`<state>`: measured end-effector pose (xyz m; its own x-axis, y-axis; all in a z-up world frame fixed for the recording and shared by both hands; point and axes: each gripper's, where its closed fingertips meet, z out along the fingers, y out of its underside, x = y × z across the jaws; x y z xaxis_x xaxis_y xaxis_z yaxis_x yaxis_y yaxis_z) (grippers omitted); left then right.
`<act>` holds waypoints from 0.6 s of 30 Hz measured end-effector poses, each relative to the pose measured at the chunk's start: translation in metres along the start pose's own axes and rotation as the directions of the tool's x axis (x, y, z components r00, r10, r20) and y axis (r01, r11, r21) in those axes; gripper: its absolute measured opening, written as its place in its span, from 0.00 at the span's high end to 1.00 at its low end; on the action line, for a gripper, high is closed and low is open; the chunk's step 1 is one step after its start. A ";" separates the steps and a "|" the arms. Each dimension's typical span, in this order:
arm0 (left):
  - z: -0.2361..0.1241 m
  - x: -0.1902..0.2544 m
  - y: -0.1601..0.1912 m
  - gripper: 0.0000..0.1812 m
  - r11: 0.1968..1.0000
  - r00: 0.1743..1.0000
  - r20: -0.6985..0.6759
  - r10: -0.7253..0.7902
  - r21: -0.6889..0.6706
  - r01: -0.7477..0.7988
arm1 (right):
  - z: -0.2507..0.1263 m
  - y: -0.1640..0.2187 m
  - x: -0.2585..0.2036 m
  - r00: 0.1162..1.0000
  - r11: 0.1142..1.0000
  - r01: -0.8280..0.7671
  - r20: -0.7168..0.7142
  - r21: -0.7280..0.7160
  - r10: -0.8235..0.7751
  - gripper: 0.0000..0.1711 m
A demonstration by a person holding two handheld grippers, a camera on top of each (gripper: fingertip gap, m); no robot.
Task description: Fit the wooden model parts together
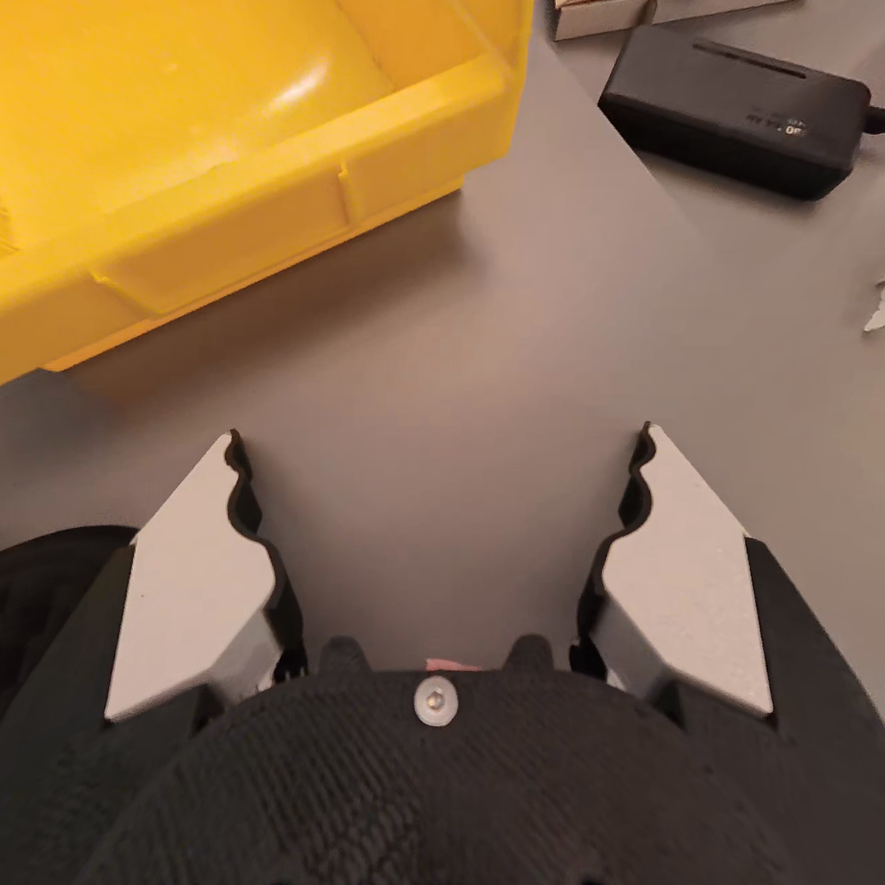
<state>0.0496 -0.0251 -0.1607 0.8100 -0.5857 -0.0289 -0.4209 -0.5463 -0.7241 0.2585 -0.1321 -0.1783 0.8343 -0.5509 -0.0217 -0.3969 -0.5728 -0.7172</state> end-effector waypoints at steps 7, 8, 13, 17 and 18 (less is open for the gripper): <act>0.013 -0.001 0.002 0.19 0.996 0.997 -0.033 -0.076 -0.048 0.074 | 0.005 -0.004 0.001 0.999 1.000 -0.028 -0.026 0.004 0.028 0.11; 0.014 -0.002 0.001 0.19 0.996 0.997 -0.031 -0.075 -0.045 0.073 | 0.005 -0.005 0.001 0.999 0.999 -0.033 -0.030 0.004 0.034 0.11; 0.021 -0.010 -0.003 0.16 0.998 0.997 -0.027 -0.067 -0.016 0.066 | 0.006 -0.006 0.002 0.997 0.999 -0.050 -0.050 0.005 0.050 0.11; 0.025 -0.021 -0.003 0.22 1.000 0.999 0.030 -0.025 -0.010 0.026 | 0.006 -0.006 0.002 0.997 0.999 -0.048 -0.058 0.005 0.048 0.11; 0.026 -0.021 -0.003 0.21 1.000 0.999 0.030 -0.026 -0.012 0.026 | 0.006 -0.006 0.002 0.997 0.999 -0.046 -0.062 0.007 0.047 0.11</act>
<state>0.0444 0.0045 -0.1754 0.8323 -0.5535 -0.0308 -0.4048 -0.5688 -0.7160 0.2648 -0.1263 -0.1783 0.7896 -0.6135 -0.0122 -0.4327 -0.5426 -0.7200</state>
